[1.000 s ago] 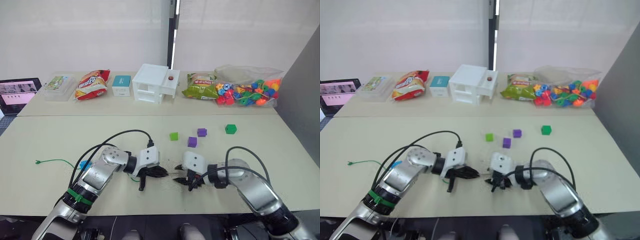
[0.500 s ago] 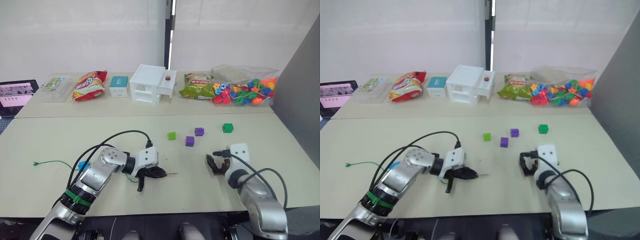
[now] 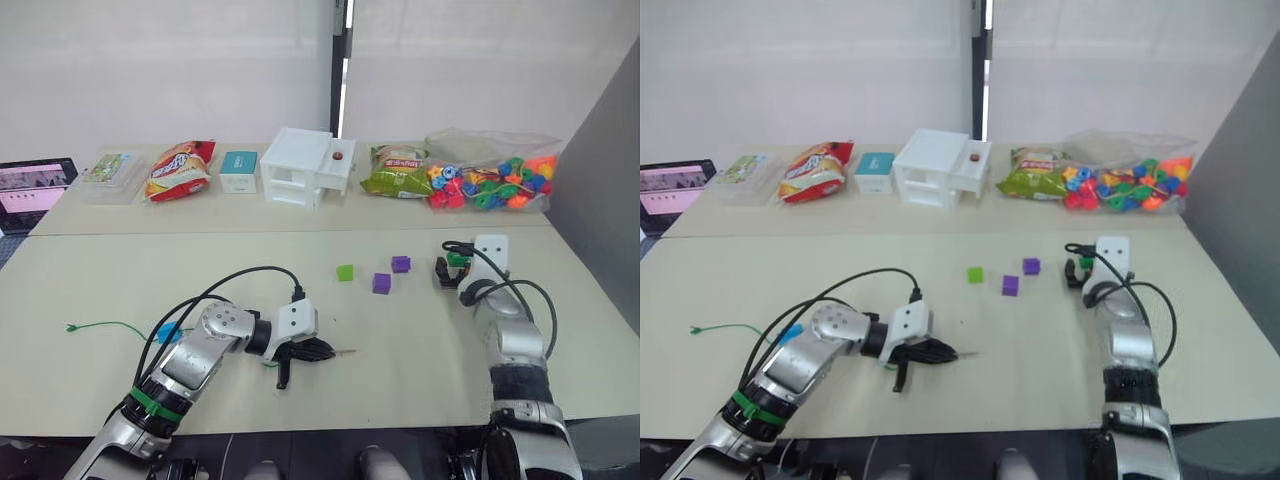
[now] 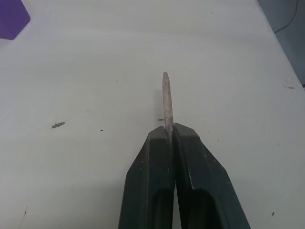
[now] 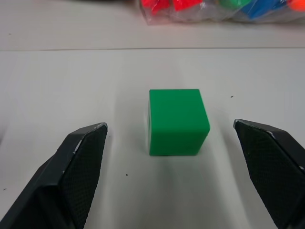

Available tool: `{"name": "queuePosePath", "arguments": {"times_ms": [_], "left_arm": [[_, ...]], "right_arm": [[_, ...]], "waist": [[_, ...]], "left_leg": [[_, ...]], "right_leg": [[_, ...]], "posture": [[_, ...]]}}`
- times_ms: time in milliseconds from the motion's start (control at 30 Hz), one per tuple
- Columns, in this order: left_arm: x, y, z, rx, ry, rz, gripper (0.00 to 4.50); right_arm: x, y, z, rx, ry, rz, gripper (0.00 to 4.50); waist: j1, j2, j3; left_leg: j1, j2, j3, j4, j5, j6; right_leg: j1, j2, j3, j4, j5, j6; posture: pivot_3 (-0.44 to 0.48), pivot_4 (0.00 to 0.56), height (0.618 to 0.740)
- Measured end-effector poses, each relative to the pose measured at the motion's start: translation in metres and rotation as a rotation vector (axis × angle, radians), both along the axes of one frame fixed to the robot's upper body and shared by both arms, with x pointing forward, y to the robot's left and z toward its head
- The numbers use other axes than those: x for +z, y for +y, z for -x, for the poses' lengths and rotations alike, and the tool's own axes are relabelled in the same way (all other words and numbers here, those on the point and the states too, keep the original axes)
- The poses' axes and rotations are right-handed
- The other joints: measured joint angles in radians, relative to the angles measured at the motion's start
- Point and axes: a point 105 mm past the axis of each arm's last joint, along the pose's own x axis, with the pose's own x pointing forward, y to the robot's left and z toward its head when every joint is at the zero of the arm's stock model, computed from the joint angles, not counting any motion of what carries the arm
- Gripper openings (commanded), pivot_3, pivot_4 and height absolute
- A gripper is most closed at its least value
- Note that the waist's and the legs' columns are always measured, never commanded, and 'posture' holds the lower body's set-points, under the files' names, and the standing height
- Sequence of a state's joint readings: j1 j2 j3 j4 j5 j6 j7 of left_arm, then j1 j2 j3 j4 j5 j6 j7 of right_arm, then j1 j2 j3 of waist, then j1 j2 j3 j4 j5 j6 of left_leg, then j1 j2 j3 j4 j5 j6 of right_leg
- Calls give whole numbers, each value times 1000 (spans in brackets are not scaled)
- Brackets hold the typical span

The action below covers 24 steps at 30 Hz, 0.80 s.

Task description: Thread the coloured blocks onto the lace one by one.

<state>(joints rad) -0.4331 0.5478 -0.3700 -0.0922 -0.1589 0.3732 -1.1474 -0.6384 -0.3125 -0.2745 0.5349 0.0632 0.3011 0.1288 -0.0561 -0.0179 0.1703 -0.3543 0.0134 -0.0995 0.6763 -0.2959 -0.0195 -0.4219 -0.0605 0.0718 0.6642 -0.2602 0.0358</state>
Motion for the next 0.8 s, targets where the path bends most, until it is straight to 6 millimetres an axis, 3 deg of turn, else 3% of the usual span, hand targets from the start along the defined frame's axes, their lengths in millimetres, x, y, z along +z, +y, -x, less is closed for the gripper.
{"name": "queuePosePath", "arguments": {"times_ms": [33,133,367,633,733,800], "left_arm": [[0,0,0,-1,0,0,0],[0,0,1,-1,-4,-3,0],[0,1,0,9,-5,-5,0],[-1,2,0,10,-4,-8,0],[-1,3,0,8,-5,-11,0],[-2,6,-1,14,-2,-19,0]], "right_arm": [[1,-2,-5,-5,-1,-3,4473],[8,-9,-13,-26,-28,-5,3685],[1,0,-13,-6,-42,-53,1248],[28,10,5,12,-170,-61,1195],[44,18,31,20,-212,-53,1195],[55,39,57,58,-234,-59,1195]], "waist": [[-4,0,0],[-7,0,0],[-14,0,0],[-11,1,0],[-8,2,0],[-7,4,-1]], "left_leg": [[0,0,0,0,0,0],[0,0,0,0,0,0],[0,0,0,0,0,0],[-1,0,-1,0,0,0],[-2,0,-2,-1,0,0],[-3,0,-3,-1,0,1]], "right_leg": [[0,0,0,0,0,0],[0,0,0,0,0,0],[0,0,0,0,0,0],[0,0,0,1,0,0],[-2,0,-1,0,0,0],[-3,1,-1,1,0,0]], "posture": [[0,150,740],[0,150,740],[0,150,740],[0,150,740],[0,150,740],[0,150,740]]}}
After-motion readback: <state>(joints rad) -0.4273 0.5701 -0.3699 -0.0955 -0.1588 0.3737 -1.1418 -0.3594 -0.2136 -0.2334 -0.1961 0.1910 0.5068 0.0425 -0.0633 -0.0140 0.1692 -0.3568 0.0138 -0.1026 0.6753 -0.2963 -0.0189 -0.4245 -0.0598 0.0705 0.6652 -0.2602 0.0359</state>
